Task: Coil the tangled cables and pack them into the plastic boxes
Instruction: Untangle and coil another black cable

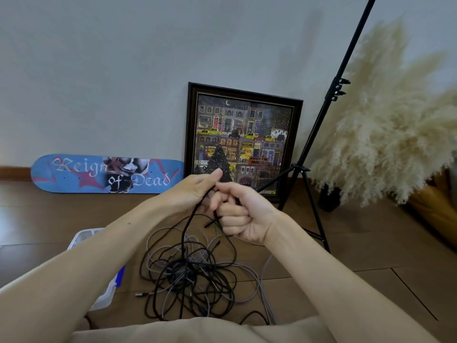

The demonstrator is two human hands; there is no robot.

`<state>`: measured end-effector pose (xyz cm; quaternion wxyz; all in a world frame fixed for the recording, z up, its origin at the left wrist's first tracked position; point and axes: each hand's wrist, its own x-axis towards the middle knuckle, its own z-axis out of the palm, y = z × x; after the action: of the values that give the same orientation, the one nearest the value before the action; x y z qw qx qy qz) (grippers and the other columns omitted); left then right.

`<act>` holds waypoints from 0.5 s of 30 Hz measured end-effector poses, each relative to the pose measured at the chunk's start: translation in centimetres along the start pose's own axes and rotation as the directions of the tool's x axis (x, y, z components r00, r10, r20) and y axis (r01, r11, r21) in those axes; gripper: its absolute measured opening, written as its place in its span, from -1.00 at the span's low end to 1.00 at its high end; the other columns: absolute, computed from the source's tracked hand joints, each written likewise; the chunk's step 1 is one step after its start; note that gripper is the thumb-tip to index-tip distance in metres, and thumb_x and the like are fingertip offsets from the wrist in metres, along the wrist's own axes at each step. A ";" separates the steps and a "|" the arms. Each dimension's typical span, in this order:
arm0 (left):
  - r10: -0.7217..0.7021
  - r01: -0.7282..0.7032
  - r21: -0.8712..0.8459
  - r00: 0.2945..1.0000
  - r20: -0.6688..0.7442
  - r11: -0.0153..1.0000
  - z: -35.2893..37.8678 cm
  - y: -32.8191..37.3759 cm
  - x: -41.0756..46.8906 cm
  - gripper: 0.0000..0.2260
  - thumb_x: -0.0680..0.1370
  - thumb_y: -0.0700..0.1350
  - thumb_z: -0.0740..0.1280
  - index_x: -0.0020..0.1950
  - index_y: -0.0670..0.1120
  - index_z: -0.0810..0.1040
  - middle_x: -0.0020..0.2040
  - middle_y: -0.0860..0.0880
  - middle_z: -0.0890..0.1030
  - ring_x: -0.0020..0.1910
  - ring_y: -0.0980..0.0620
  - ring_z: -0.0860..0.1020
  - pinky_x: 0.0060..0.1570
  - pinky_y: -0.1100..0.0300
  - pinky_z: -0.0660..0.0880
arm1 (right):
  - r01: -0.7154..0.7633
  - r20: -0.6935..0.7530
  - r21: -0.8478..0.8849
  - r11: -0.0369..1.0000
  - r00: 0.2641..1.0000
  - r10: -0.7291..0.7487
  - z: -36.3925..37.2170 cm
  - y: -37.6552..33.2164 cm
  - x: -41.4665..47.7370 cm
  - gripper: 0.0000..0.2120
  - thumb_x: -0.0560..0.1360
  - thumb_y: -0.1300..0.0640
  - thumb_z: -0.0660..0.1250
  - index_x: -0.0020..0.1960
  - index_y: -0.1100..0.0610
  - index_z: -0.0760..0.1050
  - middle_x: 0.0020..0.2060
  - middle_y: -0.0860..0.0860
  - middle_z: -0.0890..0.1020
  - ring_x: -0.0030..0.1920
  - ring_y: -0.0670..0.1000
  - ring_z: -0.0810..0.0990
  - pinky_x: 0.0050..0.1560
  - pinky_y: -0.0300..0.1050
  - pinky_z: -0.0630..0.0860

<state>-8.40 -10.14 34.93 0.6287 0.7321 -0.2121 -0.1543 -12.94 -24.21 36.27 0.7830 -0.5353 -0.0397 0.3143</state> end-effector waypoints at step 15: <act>-0.030 0.058 -0.378 0.996 0.079 0.924 1.4 -0.5 0.7 -0.82 0.37 -0.16 0.40 -0.07 -0.15 0.67 -0.06 -0.22 0.61 -0.03 -0.10 0.55 0.19 -0.05 0.45 | 0.131 0.023 0.250 0.959 0.990 -0.142 -0.3 -0.2 -0.7 -0.59 0.53 -0.02 0.17 -0.34 0.22 0.51 -0.73 -0.07 0.19 -0.74 -0.16 0.15 -0.70 -0.34 0.10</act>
<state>-8.46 -11.65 34.24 0.7469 0.5949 -0.1843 -0.2327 -13.34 -24.86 36.51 0.8626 -0.4226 -0.0530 0.2729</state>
